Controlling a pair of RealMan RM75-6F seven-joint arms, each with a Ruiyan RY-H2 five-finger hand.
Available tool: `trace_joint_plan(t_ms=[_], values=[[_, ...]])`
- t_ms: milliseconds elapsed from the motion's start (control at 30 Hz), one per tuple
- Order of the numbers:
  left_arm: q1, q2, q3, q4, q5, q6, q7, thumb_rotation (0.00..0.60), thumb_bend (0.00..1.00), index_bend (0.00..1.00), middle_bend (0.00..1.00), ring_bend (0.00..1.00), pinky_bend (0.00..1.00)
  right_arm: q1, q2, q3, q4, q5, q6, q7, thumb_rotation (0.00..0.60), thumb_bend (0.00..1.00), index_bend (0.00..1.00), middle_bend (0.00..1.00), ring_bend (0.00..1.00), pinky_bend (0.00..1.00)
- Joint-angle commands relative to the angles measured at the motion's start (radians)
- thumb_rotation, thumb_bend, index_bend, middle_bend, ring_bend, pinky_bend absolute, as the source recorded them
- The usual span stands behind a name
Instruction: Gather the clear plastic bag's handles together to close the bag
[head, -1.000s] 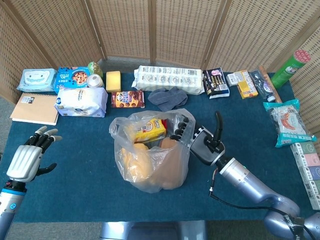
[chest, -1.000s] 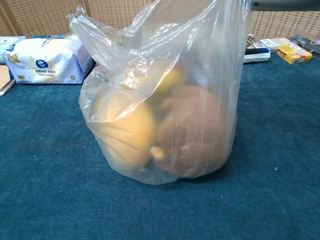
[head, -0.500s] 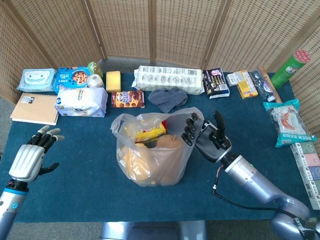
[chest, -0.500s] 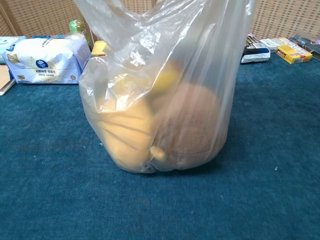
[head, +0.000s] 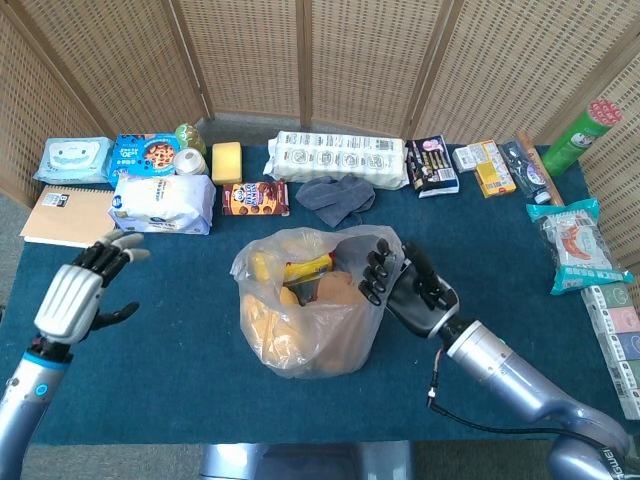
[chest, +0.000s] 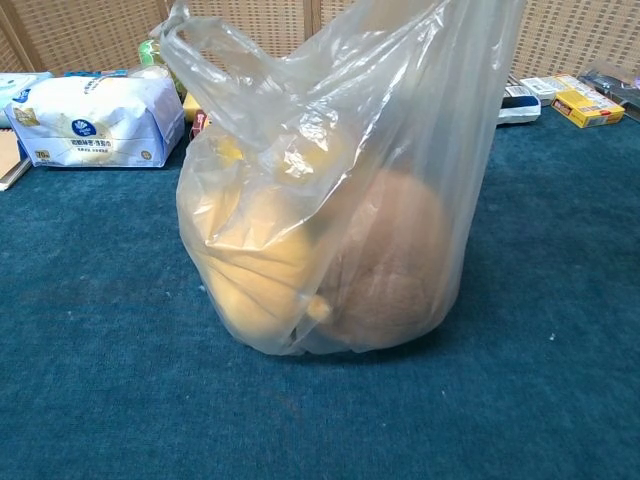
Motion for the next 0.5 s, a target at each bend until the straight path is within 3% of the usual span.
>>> trace_joint_plan(t_ms=[33, 300, 500], values=[[-0.049, -0.017, -0.033, 0.020, 0.010, -0.030, -0.018, 0.600, 0.09, 0.26, 0.20, 0.12, 0.26, -0.010, 0.003, 0.015, -0.017, 0.011, -0.005, -0.015, 0.470, 0.20, 0.58, 0.69, 0.71, 0.71], [-0.170, -0.084, -0.074, 0.062, 0.033, -0.107, 0.047, 0.600, 0.11, 0.26, 0.20, 0.12, 0.26, -0.037, 0.008, 0.049, -0.051, 0.028, -0.004, -0.068, 0.482, 0.20, 0.58, 0.68, 0.71, 0.70], [-0.242, -0.140, -0.090, 0.087, 0.029, -0.154, 0.082, 0.600, 0.11, 0.26, 0.20, 0.12, 0.26, -0.050, 0.001, 0.060, -0.056, 0.029, -0.020, -0.103, 0.482, 0.20, 0.58, 0.67, 0.69, 0.64]])
